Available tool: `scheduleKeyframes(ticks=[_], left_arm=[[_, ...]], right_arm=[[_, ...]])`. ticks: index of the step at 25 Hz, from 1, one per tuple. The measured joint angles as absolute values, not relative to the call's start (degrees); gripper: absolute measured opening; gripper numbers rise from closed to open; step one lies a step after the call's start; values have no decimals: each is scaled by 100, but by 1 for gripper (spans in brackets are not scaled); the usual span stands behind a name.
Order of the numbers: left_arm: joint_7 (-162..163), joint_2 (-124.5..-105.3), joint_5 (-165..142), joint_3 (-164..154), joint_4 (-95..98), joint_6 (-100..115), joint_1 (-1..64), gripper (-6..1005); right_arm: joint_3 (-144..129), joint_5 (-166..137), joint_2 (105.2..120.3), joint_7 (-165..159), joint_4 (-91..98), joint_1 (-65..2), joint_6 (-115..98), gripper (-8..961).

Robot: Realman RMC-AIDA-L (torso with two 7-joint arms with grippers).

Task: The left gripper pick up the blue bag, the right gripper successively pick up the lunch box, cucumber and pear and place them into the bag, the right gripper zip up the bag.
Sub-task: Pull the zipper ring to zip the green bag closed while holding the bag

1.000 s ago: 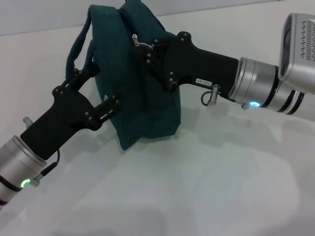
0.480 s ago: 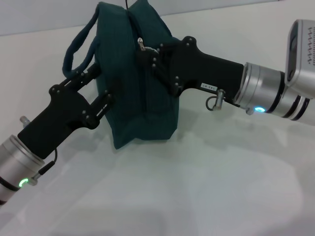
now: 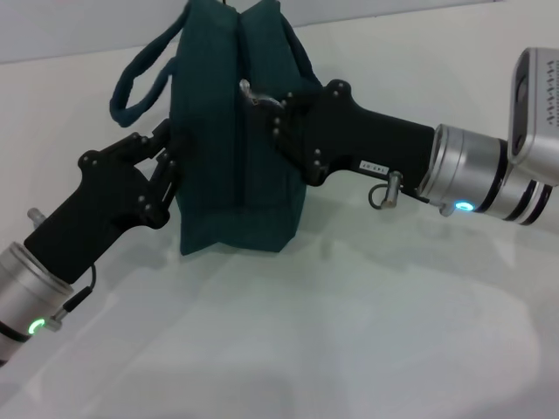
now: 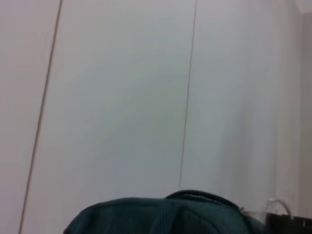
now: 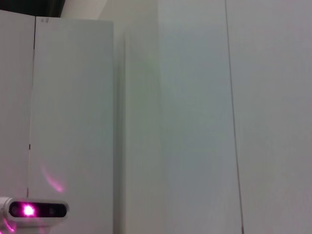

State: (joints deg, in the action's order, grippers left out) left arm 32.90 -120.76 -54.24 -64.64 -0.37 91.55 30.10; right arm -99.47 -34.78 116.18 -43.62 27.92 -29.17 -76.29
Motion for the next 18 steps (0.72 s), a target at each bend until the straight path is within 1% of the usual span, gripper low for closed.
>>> scheduleKeyframes(ticks=[6, 7, 12, 16, 18], left_arm=[[3280, -12076, -5380, -6448, -35, 9156, 2979, 108], [3279, -12076, -5379, -6446, -35, 9158, 2974, 103], [3278, -12072, -5379, -6446, 15, 9166, 2957, 78], [3278, -12055, -5366, -6462, 99, 9168, 2929, 58], [3273, -12051, -5366, -6473, 124, 9168, 2921, 53]], right_arm=[[-10009, -3522, 11605, -4374, 2700, -2914, -7782, 76], [-10010, -3520, 11604, -4377, 2688, -2911, -7820, 76], [-10011, -3513, 11588, -4456, 2670, -2784, -7905, 183], [-9954, -3483, 11573, -4460, 2688, -2633, -7918, 434], [-9944, -3479, 11561, -4461, 2711, -2606, -7942, 432]])
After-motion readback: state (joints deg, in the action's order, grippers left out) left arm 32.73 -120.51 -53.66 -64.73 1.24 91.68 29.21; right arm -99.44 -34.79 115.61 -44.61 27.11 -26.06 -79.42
